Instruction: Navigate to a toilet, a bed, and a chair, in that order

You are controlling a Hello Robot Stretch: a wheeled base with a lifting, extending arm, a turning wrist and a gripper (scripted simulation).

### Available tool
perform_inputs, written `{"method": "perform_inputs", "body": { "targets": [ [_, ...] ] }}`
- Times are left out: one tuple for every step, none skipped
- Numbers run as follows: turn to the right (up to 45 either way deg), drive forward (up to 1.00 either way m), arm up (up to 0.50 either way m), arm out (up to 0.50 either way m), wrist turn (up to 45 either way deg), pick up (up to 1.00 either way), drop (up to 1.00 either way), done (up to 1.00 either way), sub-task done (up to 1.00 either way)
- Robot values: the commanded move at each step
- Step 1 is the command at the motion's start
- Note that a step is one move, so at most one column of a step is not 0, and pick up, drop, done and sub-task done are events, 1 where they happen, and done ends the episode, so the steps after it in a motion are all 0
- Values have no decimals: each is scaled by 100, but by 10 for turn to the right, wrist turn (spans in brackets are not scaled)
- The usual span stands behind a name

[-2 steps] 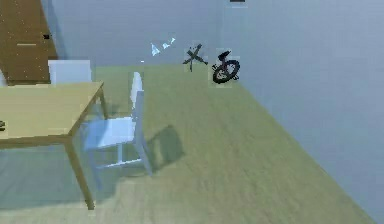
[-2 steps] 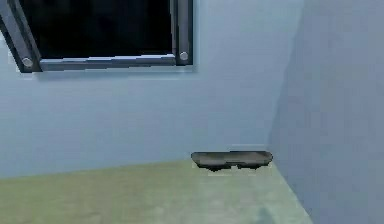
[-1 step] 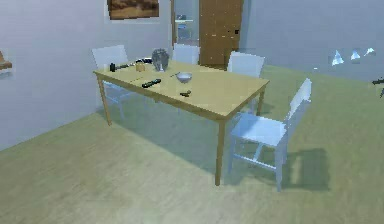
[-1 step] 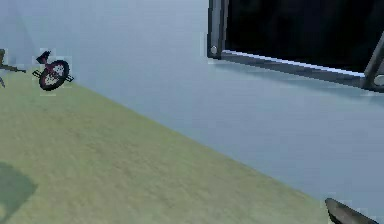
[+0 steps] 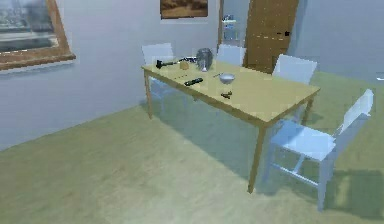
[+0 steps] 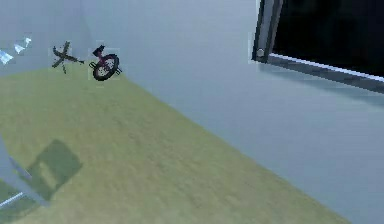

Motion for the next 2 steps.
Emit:
{"method": "perform_inputs", "body": {
  "targets": [
    [0,35,0,0,0,0,0,0,0],
    [-390,0,0,0,0,0,0,0,0]
  ]
}}
